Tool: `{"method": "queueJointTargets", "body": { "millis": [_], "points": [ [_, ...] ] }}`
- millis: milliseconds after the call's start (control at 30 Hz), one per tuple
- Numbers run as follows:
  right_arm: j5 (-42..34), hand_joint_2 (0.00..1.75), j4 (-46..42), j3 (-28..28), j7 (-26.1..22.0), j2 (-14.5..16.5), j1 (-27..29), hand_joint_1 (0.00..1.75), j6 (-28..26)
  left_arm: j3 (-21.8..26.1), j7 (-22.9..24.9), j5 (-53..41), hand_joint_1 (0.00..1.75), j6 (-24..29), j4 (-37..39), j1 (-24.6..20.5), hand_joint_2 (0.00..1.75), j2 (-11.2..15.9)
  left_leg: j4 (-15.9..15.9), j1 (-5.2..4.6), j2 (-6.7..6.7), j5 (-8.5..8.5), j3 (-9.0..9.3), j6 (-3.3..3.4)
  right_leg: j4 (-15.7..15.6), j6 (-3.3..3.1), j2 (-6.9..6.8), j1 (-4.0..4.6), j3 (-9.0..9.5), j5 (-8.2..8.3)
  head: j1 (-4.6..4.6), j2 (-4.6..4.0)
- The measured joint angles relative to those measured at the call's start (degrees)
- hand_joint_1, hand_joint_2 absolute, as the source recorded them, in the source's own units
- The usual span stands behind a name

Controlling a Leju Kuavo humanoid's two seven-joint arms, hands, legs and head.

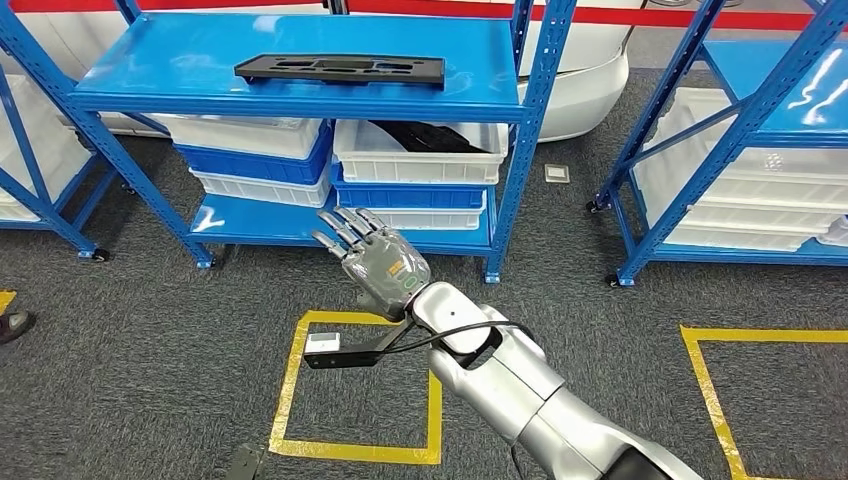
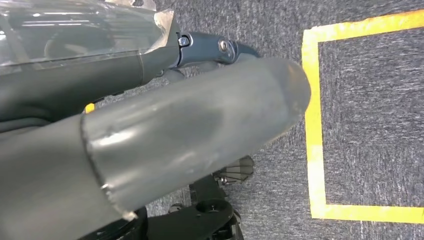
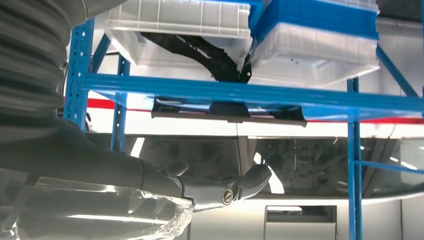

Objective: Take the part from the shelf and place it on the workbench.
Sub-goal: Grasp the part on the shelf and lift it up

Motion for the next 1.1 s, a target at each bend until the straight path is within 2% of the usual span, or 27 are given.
{"method": "queueJointTargets", "body": {
  "millis": [33, 67, 100, 133, 167, 267, 333, 367, 433, 467, 500, 533, 600, 633, 667, 700, 767, 833, 867, 933, 967, 1000, 1033, 1067, 1100],
  "points": [
    [0.0, 1.75, 0.0, 0.0, 0.0, -0.07, 0.08, 0.0, 0.0, 0.0, 0.0, 0.0, 0.0, 0.01, 0.0, 0.01, 0.0, -0.07, 0.08, 0.04, -0.18, -0.16, 0.11, -0.22, -2.07, 0.59, 0.0, -0.17, 0.61, 1.39, 0.0, 0.0],
    [0.0, 1.75, -0.01, 0.0, 0.0, -0.09, 0.09, 0.0, 0.0, 0.01, 0.0, 0.0, 0.0, 0.01, 0.0, 0.01, 0.0, -0.13, 0.24, 0.09, -0.35, -0.37, 0.24, -0.5, -6.02, 1.17, 0.0, -0.31, 2.22, 3.4, 0.03, 0.0],
    [0.0, 1.75, -0.01, 0.0, 0.0, -0.09, 0.06, 0.0, 0.0, 0.01, 0.0, 0.0, 0.0, 0.01, 0.0, 0.0, 0.0, -0.17, 0.49, 0.07, -0.5, -0.62, 0.31, -0.84, -10.09, 1.4, 0.01, -0.38, 3.96, 5.2, 0.01, 0.0],
    [0.03, 1.75, 0.0, 0.0, 0.0, -0.09, 0.03, 0.0, 0.0, 0.02, 0.0, 0.0, 0.0, 0.01, 0.0, 0.0, 0.0, -0.2, 0.76, -0.01, -0.64, -0.89, 0.3, -1.21, -13.32, 1.31, 0.02, -0.42, 5.44, 6.56, -0.03, 0.0],
    [0.08, 1.75, 0.0, 0.0, 0.0, -0.09, 0.02, 0.0, -0.01, 0.02, 0.0, 0.0, 0.0, 0.02, 0.0, 0.01, 0.0, -0.21, 0.98, -0.07, -0.72, -1.1, 0.23, -1.55, -15.23, 0.88, 0.03, -0.4, 6.33, 7.3, -0.07, 0.0],
    [0.32, 1.75, 0.0, -0.01, 0.03, -0.02, -0.04, 0.0, -0.15, 0.01, 0.07, 0.0, 0.0, 0.08, 0.01, 0.12, 0.0, -0.16, 1.22, 0.14, -0.69, -1.44, 0.08, -2.37, -16.0, -0.68, 0.05, -0.37, 6.81, 7.66, -0.08, 0.0],
    [0.53, 1.75, 0.0, -0.05, 0.03, 0.15, -0.18, 0.0, -0.23, -0.01, 0.13, 0.03, 0.0, 0.15, 0.01, 0.13, 0.0, -0.15, 3.2, 0.4, -0.5, -2.87, -0.66, -3.01, -16.29, -1.37, 0.06, -0.7, 7.19, 7.77, -0.22, 0.0],
    [0.61, 1.75, 0.0, -0.09, 0.01, 0.28, -0.24, 0.0, -0.24, -0.02, 0.14, 0.05, 0.0, 0.2, 0.01, 0.13, 0.0, -0.15, 6.03, 0.57, -0.41, -4.48, -1.92, -3.38, -16.39, -1.66, 0.05, -0.84, 7.4, 7.73, -0.3, 0.0],
    [0.73, 1.75, 0.0, -0.15, -0.07, 0.45, -0.26, 0.0, -0.25, -0.01, 0.19, 0.11, 0.0, 0.29, 0.02, 0.18, 0.0, -0.18, 13.76, 0.83, -0.31, -8.0, -5.72, -3.99, -16.38, -2.04, 0.02, -0.8, 7.61, 7.56, -0.42, 0.0],
    [0.78, 1.75, 0.0, -0.15, -0.1, 0.48, -0.22, 0.0, -0.23, -0.01, 0.22, 0.13, 0.0, 0.35, 0.02, 0.22, 0.0, -0.18, 16.74, 0.98, -0.3, -8.83, -7.41, -4.2, -16.37, -2.1, 0.02, -0.79, 7.65, 7.5, -0.41, 0.0],
    [0.82, 1.75, 0.0, -0.15, -0.14, 0.49, -0.18, 0.0, -0.22, 0.0, 0.24, 0.15, 0.0, 0.39, 0.02, 0.26, 0.0, -0.18, 17.69, 1.12, -0.27, -8.52, -8.17, -4.32, -16.36, -2.13, 0.04, -0.8, 7.7, 7.46, -0.42, 0.0],
    [0.87, 1.75, -0.01, -0.15, -0.18, 0.51, -0.17, 0.0, -0.21, 0.0, 0.25, 0.15, 0.0, 0.43, 0.02, 0.3, 0.0, -0.16, 16.27, 1.29, -0.24, -7.07, -7.75, -4.37, -16.35, -2.11, 0.07, -0.84, 7.8, 7.38, -0.43, 0.0],
    [1.03, 1.75, -0.05, -0.16, -0.34, 0.61, -0.26, 0.0, -0.21, 0.01, 0.26, 0.25, 0.0, 0.55, 0.02, 0.31, 0.0, -0.14, 8.58, 1.56, -0.06, -2.94, -4.15, -4.34, -16.35, -1.89, 0.16, -0.89, 8.16, 7.13, -0.42, 0.0],
    [1.12, 1.75, -0.11, -0.16, -0.44, 0.69, -0.38, 0.0, -0.21, 0.02, 0.26, 0.37, 0.0, 0.64, 0.02, 0.3, 0.0, -0.14, 4.91, 1.5, -0.01, -1.6, -2.31, -4.22, -16.34, -1.65, 0.2, -0.74, 8.25, 6.95, -0.43, 0.0],
    [1.21, 1.75, -0.16, -0.17, -0.53, 0.79, -0.52, 0.0, -0.21, 0.03, 0.26, 0.48, 0.0, 0.75, 0.02, 0.3, 0.0, -0.15, 2.61, 1.38, 0.0, -1.03, -1.14, -4.05, -16.34, -1.42, 0.22, -0.59, 8.28, 6.81, -0.44, 0.0],
    [1.28, 1.75, -0.22, -0.17, -0.6, 0.87, -0.63, 0.0, -0.2, 0.05, 0.26, 0.59, 0.0, 0.84, 0.02, 0.32, 0.0, -0.16, 1.7, 1.18, -0.05, -1.14, -0.69, -3.83, -16.39, -1.15, 0.21, -0.45, 8.27, 6.69, -0.46, 0.0],
    [1.36, 1.75, -0.3, -0.17, -0.68, 0.96, -0.77, 0.0, -0.2, 0.06, 0.26, 0.66, 0.0, 1.03, 0.02, 0.43, 0.0, -0.16, 1.52, 0.93, -0.28, -1.21, -0.62, -3.05, -16.57, -0.49, 0.14, -0.35, 8.24, 6.51, -0.46, 0.0],
    [1.38, 1.75, -0.42, -0.18, -0.72, 0.96, -0.89, 0.0, -0.2, 0.07, 0.26, 0.67, 0.0, 1.14, 0.02, 0.51, 0.0, -0.2, 1.07, 0.9, -0.32, -1.03, -0.21, -2.05, -14.94, -0.09, 0.08, -0.37, 7.49, 5.51, -0.39, 0.0],
    [1.38, 1.75, -0.47, -0.18, -0.72, 0.94, -0.95, 0.0, -0.2, 0.09, 0.26, 0.67, 0.0, 1.14, 0.02, 0.52, 0.0, -0.21, 0.85, 0.92, -0.29, -0.98, 0.02, -1.57, -12.42, -0.19, 0.08, -0.37, 6.24, 4.3, -0.36, 0.0],
    [1.38, 1.75, -0.5, -0.18, -0.72, 0.8, -0.91, 0.0, -0.2, 0.13, 0.26, 0.68, 0.0, 1.14, 0.02, 0.53, 0.0, -0.19, 0.81, 0.72, -0.3, -1.16, 0.19, -0.97, -4.41, -0.62, 0.09, -0.4, 2.09, 1.14, -0.31, 0.0],
    [1.38, 1.75, -0.5, -0.18, -0.72, 0.68, -0.82, 0.0, -0.2, 0.14, 0.26, 0.68, 0.0, 1.14, 0.02, 0.55, 0.0, -0.18, 0.81, 0.63, -0.35, -1.24, 0.25, -0.86, -0.78, -0.6, 0.09, -0.39, 0.01, 0.06, -0.3, 0.0],
    [1.38, 1.75, -0.5, -0.18, -0.72, 0.56, -0.74, 0.0, -0.2, 0.14, 0.26, 0.68, 0.0, 1.14, 0.02, 0.59, 0.0, -0.2, 0.82, 0.54, -0.45, -1.32, 0.33, -0.78, 1.11, -0.39, 0.09, -0.37, -1.24, -0.16, -0.3, 0.0],
    [1.38, 1.75, -0.5, -0.18, -0.72, 0.48, -0.69, 0.0, -0.2, 0.14, 0.26, 0.68, 0.0, 1.14, 0.02, 0.62, 0.0, -0.22, 0.83, 0.46, -0.57, -1.41, 0.48, -0.76, 0.57, -0.03, 0.09, -0.33, -1.25, 0.63, -0.29, 0.0],
    [1.38, 1.75, -0.5, -0.18, -0.72, 0.44, -0.69, 0.0, -0.19, 0.14, 0.26, 0.68, 0.0, 1.14, 0.02, 0.63, 0.0, -0.27, 0.85, 0.38, -0.7, -1.54, 0.69, -0.81, -2.41, 0.31, 0.09, -0.29, 0.0, 2.26, -0.28, 0.0],
    [1.38, 1.75, -0.5, -0.18, -0.72, 0.43, -0.74, 0.0, -0.19, 0.14, 0.26, 0.68, 0.0, 1.14, 0.02, 0.64, 0.0, -0.31, 0.86, 0.33, -0.83, -1.7, 0.93, -0.9, -6.76, 0.49, 0.09, -0.25, 2.02, 4.21, -0.27, 0.0]
  ]
}}
